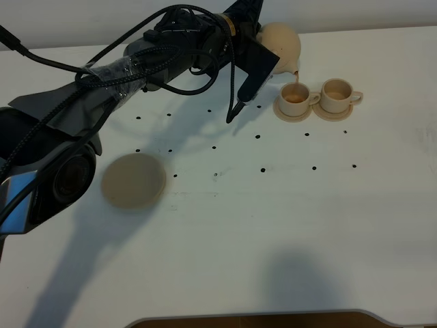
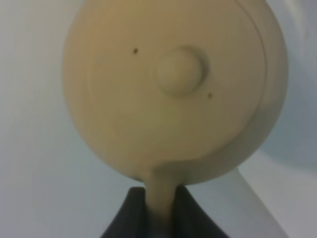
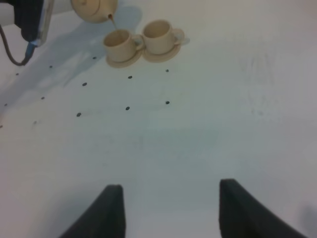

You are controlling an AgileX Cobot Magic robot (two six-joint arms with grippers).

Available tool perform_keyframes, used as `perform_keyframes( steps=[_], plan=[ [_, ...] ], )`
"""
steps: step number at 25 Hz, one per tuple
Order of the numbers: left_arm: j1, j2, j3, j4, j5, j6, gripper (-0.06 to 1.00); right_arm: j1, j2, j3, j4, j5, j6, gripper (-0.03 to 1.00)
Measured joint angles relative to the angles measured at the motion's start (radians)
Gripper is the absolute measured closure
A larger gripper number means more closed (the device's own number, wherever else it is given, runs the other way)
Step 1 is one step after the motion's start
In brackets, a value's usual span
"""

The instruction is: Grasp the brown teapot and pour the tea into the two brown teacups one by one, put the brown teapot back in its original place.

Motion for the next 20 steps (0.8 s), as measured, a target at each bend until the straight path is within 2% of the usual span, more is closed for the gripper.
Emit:
perform_keyframes(
  steps=[15, 20],
  plan=[
    [-0.001, 0.001, 0.000, 0.000, -0.011, 0.056, 0.81, 0.000, 0.000, 0.000, 0.000, 0.000, 0.000, 0.52],
    [-0.004, 0.031, 0.000, 0.000, -0.051, 0.080, 0.81, 0.000, 0.000, 0.000, 0.000, 0.000, 0.000, 0.52]
  ],
)
